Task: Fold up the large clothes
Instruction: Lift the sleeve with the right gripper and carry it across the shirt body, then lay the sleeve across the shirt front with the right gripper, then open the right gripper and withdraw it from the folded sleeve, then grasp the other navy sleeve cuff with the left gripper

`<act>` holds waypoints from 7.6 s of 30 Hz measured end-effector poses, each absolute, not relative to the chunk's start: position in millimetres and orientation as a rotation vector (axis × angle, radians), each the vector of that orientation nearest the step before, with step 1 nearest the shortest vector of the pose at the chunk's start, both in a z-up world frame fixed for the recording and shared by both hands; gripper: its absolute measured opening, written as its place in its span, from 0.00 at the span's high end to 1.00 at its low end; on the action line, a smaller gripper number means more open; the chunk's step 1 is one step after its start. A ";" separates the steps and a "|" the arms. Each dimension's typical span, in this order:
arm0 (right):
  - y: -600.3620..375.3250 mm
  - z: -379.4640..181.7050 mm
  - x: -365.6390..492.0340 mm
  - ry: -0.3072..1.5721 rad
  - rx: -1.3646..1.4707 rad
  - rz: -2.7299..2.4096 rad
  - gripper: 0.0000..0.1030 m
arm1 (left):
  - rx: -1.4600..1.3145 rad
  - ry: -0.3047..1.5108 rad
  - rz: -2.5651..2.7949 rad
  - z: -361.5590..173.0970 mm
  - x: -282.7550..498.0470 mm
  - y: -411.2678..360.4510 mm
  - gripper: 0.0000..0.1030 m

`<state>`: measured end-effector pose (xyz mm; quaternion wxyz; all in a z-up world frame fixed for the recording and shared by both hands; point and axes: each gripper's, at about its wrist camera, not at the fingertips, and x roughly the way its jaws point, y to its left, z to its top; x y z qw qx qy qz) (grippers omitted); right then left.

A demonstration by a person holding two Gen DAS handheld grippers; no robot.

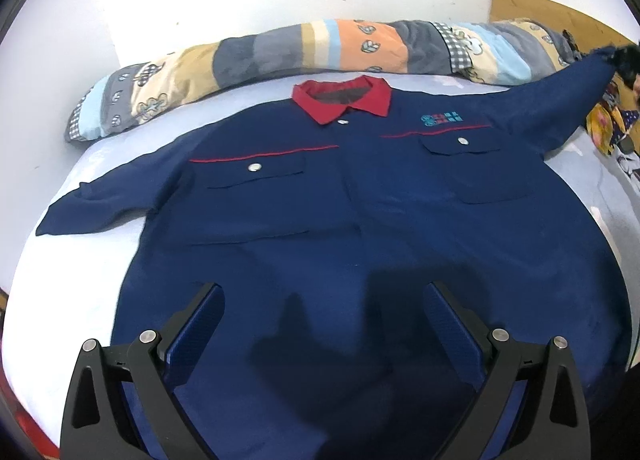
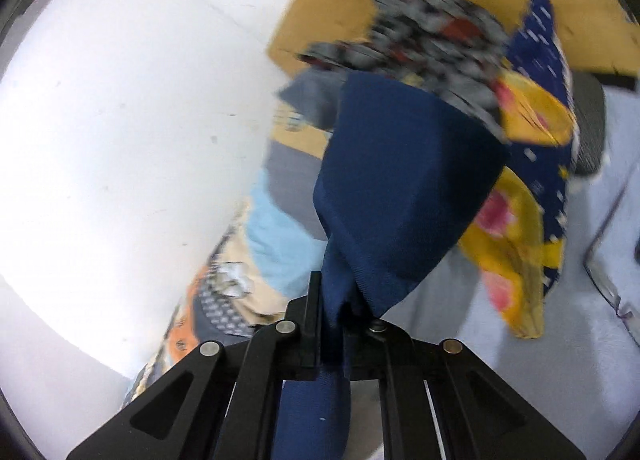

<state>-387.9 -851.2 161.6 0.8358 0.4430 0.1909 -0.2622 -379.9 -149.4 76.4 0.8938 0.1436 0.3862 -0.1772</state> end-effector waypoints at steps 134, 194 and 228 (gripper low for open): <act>-128.5 99.3 -146.1 1.065 -0.263 0.334 0.32 | -0.226 0.825 -0.262 121.6 -339.9 44.8 0.03; -149.0 519.4 -484.0 0.775 0.302 0.410 0.05 | 0.018 0.800 -0.243 118.0 -369.1 -20.0 0.03; -271.7 222.7 -344.2 0.889 0.277 -0.010 0.05 | -0.286 0.870 -0.138 127.2 -292.6 101.1 0.04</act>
